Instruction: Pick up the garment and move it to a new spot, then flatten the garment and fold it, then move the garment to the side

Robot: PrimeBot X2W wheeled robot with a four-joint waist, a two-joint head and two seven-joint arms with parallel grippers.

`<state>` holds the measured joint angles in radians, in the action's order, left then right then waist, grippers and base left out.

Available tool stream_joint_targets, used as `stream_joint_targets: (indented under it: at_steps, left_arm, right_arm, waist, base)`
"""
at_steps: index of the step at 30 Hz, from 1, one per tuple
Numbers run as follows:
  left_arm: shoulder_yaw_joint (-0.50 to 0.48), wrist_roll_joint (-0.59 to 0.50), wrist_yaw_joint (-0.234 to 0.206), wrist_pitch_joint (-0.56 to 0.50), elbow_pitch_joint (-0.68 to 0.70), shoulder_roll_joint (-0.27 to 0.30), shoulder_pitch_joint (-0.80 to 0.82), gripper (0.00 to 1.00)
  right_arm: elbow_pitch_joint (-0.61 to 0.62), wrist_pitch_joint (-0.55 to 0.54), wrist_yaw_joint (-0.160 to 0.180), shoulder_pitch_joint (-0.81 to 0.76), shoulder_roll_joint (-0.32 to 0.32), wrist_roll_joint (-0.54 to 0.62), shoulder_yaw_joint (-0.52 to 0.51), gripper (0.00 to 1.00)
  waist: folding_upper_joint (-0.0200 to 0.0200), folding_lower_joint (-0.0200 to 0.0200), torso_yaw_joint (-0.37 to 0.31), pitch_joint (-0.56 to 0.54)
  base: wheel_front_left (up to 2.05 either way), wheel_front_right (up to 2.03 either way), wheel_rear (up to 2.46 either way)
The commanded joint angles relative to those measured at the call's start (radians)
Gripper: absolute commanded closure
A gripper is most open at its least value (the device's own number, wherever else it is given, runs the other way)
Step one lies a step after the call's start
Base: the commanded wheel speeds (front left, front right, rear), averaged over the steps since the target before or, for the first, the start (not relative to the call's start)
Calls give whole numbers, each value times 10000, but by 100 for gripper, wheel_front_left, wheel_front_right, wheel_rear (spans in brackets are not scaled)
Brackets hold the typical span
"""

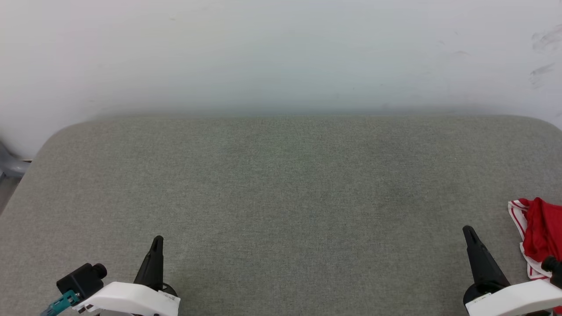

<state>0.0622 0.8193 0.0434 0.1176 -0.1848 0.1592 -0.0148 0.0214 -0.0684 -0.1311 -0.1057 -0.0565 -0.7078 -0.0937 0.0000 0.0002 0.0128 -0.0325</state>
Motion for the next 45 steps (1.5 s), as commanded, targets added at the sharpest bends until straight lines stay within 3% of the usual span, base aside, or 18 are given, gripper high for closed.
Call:
stream_joint_targets:
  at_steps: [1,21,45]
  left_arm:
    - [-98,272,46,-59,83,7,280,100]
    - [-626,2628,309,-761,-126,-327,605,100]
    - [-1111,4805,548,-1410,-323,-643,908,100]
  right_arm:
    - [24,14,2,279,-92,-326,3,100]
    - [-795,-68,2,874,-116,-3083,26,100]
    - [-1570,-165,3,1422,-110,-5600,13,100]
  waist:
    - [0,-1,-1,4]
    - [0,-1,-30,84]
    - [0,-1,-63,176]
  base:
    - [0,0,0]
    - [0,0,0]
    - [0,0,0]
